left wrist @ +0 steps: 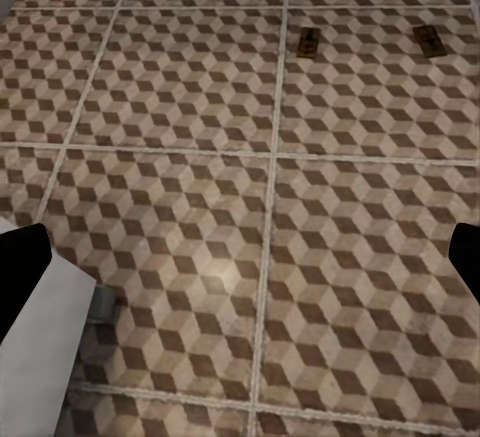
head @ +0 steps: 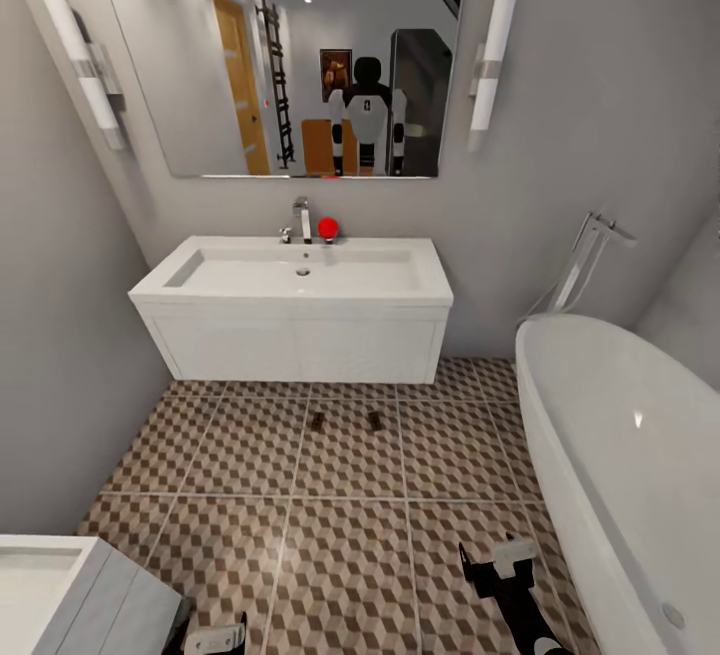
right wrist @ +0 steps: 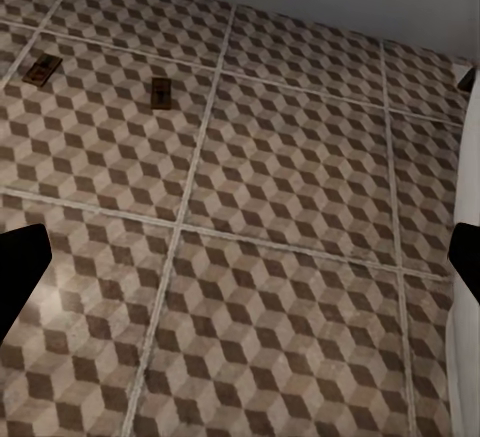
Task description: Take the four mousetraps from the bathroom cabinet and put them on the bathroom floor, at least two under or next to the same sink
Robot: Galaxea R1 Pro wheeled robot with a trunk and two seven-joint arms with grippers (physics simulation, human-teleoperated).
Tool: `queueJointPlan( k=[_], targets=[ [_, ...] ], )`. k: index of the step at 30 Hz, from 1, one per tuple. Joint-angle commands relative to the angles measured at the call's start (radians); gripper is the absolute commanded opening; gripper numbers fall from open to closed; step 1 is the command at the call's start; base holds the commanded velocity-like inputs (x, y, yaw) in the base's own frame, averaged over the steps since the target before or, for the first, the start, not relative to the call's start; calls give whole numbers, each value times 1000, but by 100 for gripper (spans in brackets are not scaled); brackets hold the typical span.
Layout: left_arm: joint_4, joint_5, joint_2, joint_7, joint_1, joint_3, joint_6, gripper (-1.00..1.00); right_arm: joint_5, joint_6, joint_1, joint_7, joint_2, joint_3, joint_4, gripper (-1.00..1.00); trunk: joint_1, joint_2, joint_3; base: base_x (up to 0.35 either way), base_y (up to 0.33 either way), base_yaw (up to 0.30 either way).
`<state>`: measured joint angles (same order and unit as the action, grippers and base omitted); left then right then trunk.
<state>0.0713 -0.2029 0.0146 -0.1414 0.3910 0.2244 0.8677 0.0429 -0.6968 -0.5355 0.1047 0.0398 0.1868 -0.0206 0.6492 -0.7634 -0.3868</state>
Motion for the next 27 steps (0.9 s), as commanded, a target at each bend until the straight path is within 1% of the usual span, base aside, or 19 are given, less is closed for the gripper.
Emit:
queueJointPlan(
  k=[1, 27],
  targets=[
    [4, -4, 1, -5, 2, 9, 5, 100, 5, -1, -1, 10, 0, 8, 1, 100, -4, 6, 4, 0, 0, 0],
    [4, -4, 1, -5, 2, 9, 5, 100, 5, 0, 0, 10, 0, 8, 1, 100, -103, 188, 127, 0, 0, 0]
  ],
)
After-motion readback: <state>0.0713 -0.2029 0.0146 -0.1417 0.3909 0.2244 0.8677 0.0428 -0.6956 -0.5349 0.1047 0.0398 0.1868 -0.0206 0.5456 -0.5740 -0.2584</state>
